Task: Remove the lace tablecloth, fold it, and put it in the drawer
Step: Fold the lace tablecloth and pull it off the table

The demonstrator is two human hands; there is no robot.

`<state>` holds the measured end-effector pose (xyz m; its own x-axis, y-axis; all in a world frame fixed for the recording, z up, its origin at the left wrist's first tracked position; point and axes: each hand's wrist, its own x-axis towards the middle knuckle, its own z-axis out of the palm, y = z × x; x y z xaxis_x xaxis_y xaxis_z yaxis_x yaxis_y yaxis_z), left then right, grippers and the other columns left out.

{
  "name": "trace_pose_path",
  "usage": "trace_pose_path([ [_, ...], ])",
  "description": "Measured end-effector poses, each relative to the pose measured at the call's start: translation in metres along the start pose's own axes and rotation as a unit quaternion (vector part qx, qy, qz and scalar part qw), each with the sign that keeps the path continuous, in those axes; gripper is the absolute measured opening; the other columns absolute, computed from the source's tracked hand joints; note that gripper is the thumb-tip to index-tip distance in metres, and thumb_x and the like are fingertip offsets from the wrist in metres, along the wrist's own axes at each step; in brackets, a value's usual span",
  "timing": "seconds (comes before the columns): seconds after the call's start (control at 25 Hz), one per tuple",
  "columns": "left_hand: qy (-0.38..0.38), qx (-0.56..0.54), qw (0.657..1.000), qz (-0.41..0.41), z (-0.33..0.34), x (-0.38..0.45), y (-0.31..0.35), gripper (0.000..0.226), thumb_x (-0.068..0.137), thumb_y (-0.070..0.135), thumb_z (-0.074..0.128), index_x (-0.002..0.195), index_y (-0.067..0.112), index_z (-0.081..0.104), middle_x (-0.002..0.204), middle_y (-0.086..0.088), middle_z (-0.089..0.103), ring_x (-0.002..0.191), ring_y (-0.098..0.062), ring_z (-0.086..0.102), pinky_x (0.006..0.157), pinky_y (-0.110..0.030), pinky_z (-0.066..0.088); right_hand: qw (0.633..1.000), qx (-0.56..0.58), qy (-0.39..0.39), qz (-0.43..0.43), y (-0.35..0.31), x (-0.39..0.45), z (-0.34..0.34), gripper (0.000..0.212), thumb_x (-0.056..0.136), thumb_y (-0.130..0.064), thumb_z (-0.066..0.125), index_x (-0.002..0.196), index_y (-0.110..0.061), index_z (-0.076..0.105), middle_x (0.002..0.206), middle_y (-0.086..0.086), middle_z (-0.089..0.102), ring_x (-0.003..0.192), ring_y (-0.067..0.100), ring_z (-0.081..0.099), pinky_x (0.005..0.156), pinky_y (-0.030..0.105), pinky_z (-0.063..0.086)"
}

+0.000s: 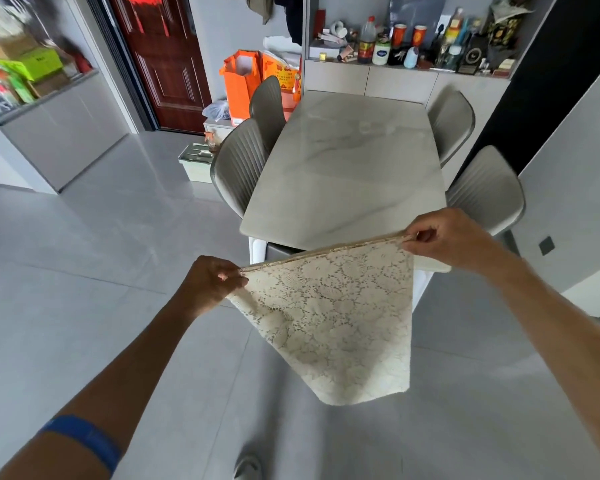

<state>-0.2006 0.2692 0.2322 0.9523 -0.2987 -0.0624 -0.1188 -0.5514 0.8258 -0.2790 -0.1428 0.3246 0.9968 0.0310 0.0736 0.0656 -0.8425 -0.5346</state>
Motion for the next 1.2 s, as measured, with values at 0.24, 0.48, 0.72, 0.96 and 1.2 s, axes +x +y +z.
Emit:
trace_pose_path([
  [0.24,0.045,0.036,0.992,0.112,-0.013,0.015,0.025,0.020,0.076,0.009,0.081,0.071,0.026,0.072,0.057,0.022,0.065,0.051,0.004,0.056,0.053,-0.004,0.036,0.999,0.005,-0.003,0.047,0.020,0.002,-0.015,0.029,0.078,-0.002,0.071,0.068,-0.029,0.067,0.076,-0.006,0.073,0.071,0.008,0.067,0.066,0.020,0.052],
  [0.48,0.017,0.077,0.981,0.178,-0.024,0.023,0.050,0.018,0.079,0.010,0.079,0.079,0.027,0.073,0.071,0.011,0.072,0.065,-0.007,0.064,0.064,-0.017,0.046,0.998,-0.034,0.039,0.022,0.027,-0.013,0.000,0.023,0.084,-0.005,0.068,0.075,-0.025,0.061,0.069,-0.013,0.069,0.061,0.002,0.062,0.052,0.011,0.046],
  [0.72,0.009,0.063,0.982,0.179,-0.024,0.024,0.074,0.008,0.080,0.010,0.079,0.085,0.015,0.076,0.076,-0.003,0.074,0.070,-0.018,0.066,0.068,-0.027,0.050,0.993,-0.098,0.060,0.038,0.030,-0.027,0.048,0.022,0.081,-0.013,0.063,0.101,-0.019,0.069,0.072,-0.008,0.057,0.070,0.018,0.057,0.066,0.030,0.044],
  [0.96,0.021,0.038,0.978,0.202,-0.037,0.030,0.080,0.022,0.081,0.013,0.078,0.098,0.027,0.076,0.085,0.013,0.076,0.078,-0.006,0.070,0.071,-0.013,0.052,0.987,0.098,0.031,0.124,0.041,-0.036,0.088,0.019,0.083,-0.017,0.073,0.067,-0.023,0.065,0.067,-0.004,0.059,0.066,0.017,0.054,0.057,0.016,0.039],
  [1.2,0.101,0.005,0.995,-0.006,-0.037,0.041,0.020,0.010,0.083,0.010,0.074,0.078,0.002,0.073,0.068,-0.009,0.068,0.059,-0.003,0.059,0.064,-0.024,0.047,0.954,0.228,0.125,0.152,0.013,-0.001,0.090,0.018,0.085,-0.020,0.072,0.068,-0.014,0.067,0.050,-0.012,0.059,0.054,0.010,0.051,0.056,0.025,0.040],
])
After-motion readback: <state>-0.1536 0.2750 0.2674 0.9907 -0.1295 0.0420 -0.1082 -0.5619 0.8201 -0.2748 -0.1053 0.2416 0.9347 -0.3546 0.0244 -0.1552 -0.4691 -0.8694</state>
